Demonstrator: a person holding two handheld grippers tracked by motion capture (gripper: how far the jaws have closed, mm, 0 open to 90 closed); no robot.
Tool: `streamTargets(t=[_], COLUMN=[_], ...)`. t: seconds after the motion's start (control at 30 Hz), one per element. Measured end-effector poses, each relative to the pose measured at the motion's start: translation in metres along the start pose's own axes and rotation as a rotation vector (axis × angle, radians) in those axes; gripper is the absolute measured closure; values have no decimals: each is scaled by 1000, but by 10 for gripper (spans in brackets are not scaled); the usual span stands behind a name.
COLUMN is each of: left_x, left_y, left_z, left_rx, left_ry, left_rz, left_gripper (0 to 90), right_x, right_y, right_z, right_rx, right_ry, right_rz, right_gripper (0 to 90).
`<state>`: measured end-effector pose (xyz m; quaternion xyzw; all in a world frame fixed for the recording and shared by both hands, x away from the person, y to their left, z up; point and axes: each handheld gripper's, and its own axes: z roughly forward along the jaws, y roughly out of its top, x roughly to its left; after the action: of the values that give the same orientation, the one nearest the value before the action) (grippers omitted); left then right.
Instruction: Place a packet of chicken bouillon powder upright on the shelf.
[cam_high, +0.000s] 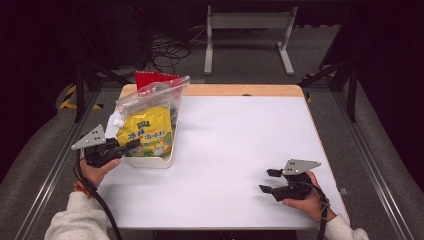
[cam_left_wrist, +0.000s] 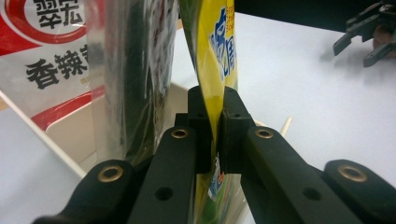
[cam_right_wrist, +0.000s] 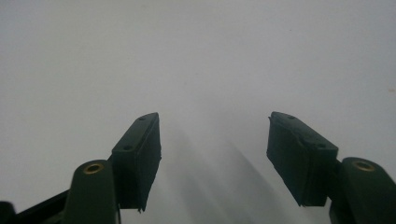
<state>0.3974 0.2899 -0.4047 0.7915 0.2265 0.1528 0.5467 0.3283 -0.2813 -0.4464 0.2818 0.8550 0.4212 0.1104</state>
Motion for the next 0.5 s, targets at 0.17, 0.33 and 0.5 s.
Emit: streamTargets(t=[0.17,0.33,0.5], left_x=[-2,-3,-3], left_y=[-2,-5,-6], left_z=[0,1,2], left_rx=[34,50,64], left_ry=[35,56,74], left_rz=[4,-4,-8], left_gripper=[858,858,858], right_x=[0,0,0], right_y=[0,1,1], right_z=[-1,0,0], right_rx=[-2,0,-2], right_ry=[2,1,3], right_rz=[-1,-4,-6], right_gripper=[350,350,350])
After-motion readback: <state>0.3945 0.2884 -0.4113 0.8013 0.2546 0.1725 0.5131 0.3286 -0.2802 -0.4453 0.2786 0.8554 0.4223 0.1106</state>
